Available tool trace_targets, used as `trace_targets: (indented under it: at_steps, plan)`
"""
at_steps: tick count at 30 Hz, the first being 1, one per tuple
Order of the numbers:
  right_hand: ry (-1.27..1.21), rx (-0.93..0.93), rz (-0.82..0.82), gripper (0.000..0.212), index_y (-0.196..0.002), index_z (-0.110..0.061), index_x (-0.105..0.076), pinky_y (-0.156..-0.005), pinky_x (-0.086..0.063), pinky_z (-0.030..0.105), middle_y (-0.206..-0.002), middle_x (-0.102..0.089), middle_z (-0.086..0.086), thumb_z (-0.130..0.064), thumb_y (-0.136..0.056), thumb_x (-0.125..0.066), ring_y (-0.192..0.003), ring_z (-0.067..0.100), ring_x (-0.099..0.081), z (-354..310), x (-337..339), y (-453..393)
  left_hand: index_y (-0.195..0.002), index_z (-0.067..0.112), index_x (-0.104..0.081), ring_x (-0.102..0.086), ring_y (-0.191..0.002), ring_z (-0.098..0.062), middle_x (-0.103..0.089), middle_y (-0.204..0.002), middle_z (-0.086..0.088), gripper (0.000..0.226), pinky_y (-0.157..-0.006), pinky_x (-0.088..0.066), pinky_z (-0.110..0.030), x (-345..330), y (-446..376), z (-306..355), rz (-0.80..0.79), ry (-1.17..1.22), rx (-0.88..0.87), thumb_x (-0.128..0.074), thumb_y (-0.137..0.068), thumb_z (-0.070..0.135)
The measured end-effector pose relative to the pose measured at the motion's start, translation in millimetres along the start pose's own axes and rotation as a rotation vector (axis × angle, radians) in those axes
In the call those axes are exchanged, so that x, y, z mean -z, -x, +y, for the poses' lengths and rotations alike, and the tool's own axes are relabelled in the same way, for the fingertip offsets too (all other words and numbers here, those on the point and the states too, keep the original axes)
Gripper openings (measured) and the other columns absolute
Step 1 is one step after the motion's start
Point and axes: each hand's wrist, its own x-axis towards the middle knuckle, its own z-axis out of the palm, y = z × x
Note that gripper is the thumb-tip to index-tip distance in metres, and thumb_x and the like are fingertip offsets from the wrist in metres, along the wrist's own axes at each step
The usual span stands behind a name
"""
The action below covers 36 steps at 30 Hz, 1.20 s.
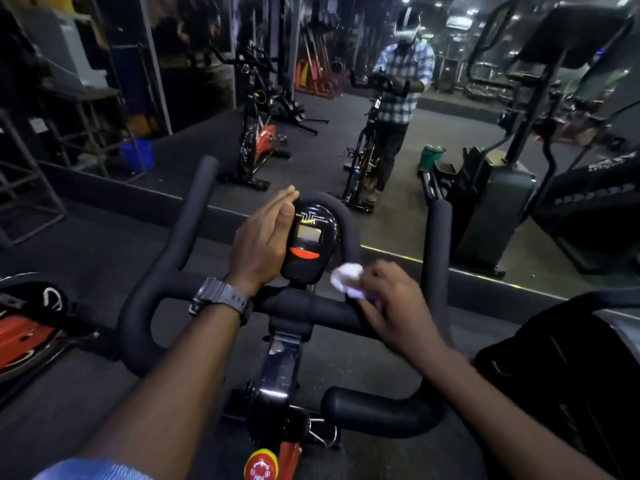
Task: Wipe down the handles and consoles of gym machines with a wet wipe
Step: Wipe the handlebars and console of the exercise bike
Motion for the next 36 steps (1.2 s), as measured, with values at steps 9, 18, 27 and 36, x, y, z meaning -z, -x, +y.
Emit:
trace_targets:
  at_steps: [9, 18, 27, 36]
  plan:
    - [-0.910, -0.721, -0.339, 0.031, -0.075, -0.015, -0.069, -0.055, -0.035, 0.024, -0.073, -0.059, 0.004, -0.005, -0.096, -0.048, -0.064, 0.015, -0.047, 26, -9, -40, -0.138, 0.013, -0.060, -0.049, -0.137, -0.010, -0.057, -0.146, 0.001, 0.086, -0.113, -0.040, -0.045, -2, -1, -6, 0.032, -0.010, -0.027, -0.013, -0.098, 0.072]
    - [-1.612, -1.082, -0.400, 0.034, -0.080, -0.008, -0.068, -0.069, -0.056, 0.030, -0.069, -0.060, 0.005, -0.019, -0.098, -0.042, -0.063, 0.016, -0.060, 28, -14, -84, -0.139, 0.010, -0.059, -0.050, -0.138, -0.015, -0.057, -0.146, -0.002, 0.083, -0.113, -0.040, -0.048, -2, -2, -9, 0.033, -0.007, -0.050, -0.015, -0.100, 0.069]
    - [-1.570, -0.982, -0.353, 0.026, -0.084, -0.003, -0.077, -0.082, -0.057, 0.033, -0.092, -0.073, 0.015, -0.013, -0.087, -0.053, -0.076, 0.019, -0.072, 38, -7, -91, -0.138, 0.007, -0.059, -0.048, -0.139, -0.016, -0.056, -0.146, -0.005, 0.084, -0.114, -0.040, -0.046, -2, -3, -11, 0.018, -0.051, -0.079, -0.015, -0.100, 0.068]
    - [-1.050, -0.763, -1.002, 0.032, -0.112, -0.016, -0.072, -0.080, -0.049, 0.028, -0.113, -0.070, 0.007, -0.005, -0.097, -0.046, -0.095, 0.014, -0.061, 63, -2, -52, -0.137, 0.005, -0.060, -0.050, -0.138, -0.017, -0.058, -0.144, -0.006, 0.083, -0.113, -0.041, -0.044, -2, -2, -11, 0.038, -0.043, -0.101, -0.016, -0.101, 0.067]
